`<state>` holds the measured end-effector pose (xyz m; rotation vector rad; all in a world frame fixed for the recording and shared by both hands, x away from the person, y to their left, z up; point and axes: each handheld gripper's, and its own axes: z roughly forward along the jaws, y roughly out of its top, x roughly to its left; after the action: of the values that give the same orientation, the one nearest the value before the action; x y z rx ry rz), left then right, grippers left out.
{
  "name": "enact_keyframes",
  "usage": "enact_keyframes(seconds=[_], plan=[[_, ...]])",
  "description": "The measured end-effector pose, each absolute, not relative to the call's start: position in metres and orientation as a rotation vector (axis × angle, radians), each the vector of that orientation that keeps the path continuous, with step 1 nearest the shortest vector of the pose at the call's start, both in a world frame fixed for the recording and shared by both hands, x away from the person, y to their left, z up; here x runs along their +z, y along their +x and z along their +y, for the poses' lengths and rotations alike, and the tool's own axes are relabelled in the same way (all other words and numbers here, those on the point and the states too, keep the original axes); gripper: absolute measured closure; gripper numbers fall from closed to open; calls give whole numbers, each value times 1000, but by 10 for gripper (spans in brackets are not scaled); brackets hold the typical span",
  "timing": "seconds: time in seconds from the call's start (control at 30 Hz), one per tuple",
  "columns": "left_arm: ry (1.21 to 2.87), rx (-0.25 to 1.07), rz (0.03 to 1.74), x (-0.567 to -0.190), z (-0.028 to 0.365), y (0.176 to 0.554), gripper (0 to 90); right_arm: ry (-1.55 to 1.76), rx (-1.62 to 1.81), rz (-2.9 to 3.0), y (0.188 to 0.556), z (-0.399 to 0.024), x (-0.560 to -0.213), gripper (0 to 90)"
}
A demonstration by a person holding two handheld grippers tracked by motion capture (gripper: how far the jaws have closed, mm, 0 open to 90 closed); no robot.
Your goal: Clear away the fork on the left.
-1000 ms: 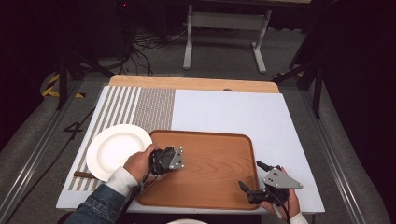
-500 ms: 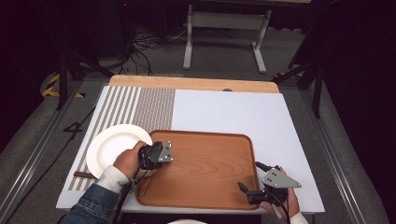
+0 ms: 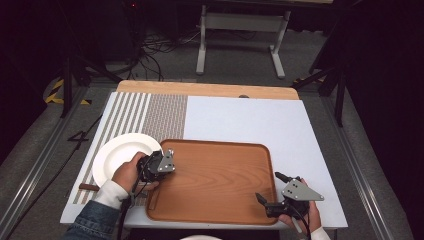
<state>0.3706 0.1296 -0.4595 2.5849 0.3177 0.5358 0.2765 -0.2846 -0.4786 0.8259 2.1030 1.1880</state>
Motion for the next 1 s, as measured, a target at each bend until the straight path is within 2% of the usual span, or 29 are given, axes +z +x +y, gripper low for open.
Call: enact_keyframes(seconds=[0.6,0.9,1.0], plan=[[2441,508,269,-455,124,362,794,820,1186,2080,276,-286,-476,76],[2312,528,276,-451,123,356,742,817,1185,2068,275,-286,-475,76],[2253,545,265,-448,124,354,680,822,1184,2065,275,-287,-475,76]])
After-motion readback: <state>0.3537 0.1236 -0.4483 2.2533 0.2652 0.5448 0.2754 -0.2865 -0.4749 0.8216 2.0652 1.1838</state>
